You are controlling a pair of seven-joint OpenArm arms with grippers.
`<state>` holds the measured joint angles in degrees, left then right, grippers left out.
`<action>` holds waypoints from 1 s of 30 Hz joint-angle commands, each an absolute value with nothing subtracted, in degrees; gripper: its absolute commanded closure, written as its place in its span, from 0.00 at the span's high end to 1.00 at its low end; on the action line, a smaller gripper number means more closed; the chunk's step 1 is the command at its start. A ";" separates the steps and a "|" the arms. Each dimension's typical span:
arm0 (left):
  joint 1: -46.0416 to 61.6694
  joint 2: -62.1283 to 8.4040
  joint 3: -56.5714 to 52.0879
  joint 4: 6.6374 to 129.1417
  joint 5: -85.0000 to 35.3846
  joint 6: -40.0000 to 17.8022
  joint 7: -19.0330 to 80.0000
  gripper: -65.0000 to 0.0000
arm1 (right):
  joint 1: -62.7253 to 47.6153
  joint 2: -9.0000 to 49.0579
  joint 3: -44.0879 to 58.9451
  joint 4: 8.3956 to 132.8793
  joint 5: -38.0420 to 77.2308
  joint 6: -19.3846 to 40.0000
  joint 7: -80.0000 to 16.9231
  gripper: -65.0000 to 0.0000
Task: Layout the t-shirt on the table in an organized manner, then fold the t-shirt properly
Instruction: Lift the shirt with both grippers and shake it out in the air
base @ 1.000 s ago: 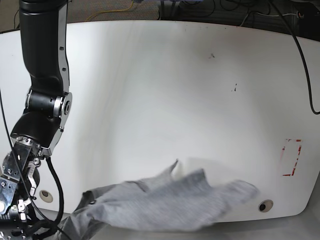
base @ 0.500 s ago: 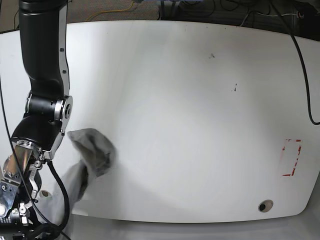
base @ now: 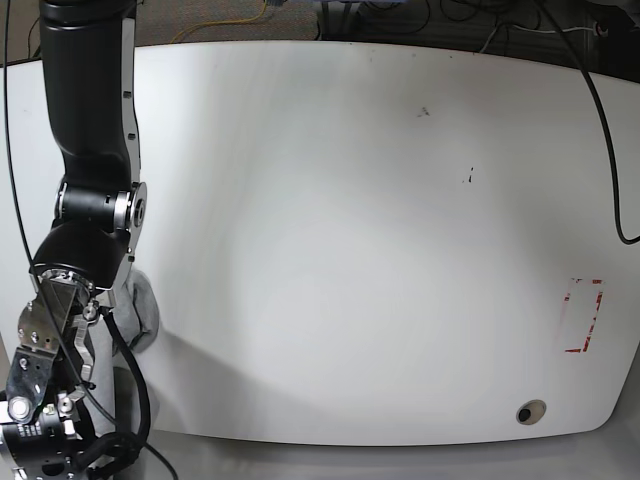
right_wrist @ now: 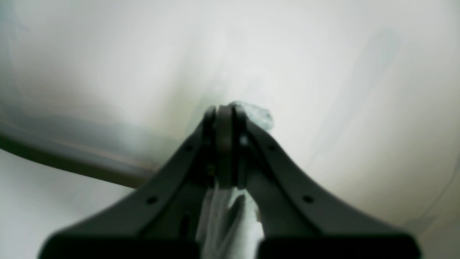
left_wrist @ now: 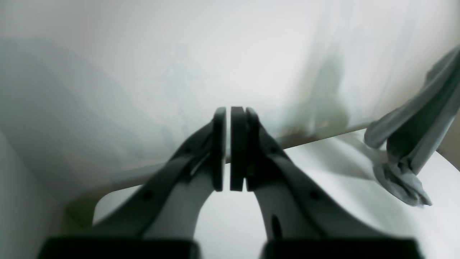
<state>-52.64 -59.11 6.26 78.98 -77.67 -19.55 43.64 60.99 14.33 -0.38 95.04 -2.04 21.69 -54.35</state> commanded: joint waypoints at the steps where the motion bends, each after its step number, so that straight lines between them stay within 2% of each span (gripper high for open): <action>1: -53.32 -60.26 5.58 79.60 -78.55 -19.65 41.80 0.00 | 63.34 13.58 -2.77 97.71 -1.54 21.41 -52.62 0.00; 14: -51.65 -60.62 5.49 79.60 -78.55 -19.65 41.80 0.00 | 64.84 5.32 -11.21 107.03 -1.98 21.41 -55.52 0.00; 21: -50.42 -60.62 5.49 79.69 -78.55 -19.65 41.80 0.00 | 67.12 2.77 -13.49 109.49 -2.07 21.41 -55.60 0.00; 30: -47.78 -60.70 5.41 80.92 -78.37 -19.65 41.80 0.00 | 62.02 5.05 -12.09 109.76 -2.07 21.41 -55.34 0.00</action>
<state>-46.76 -59.44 6.26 79.88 -77.62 -19.49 43.70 62.17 3.81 -13.13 109.49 -1.15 22.11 -55.51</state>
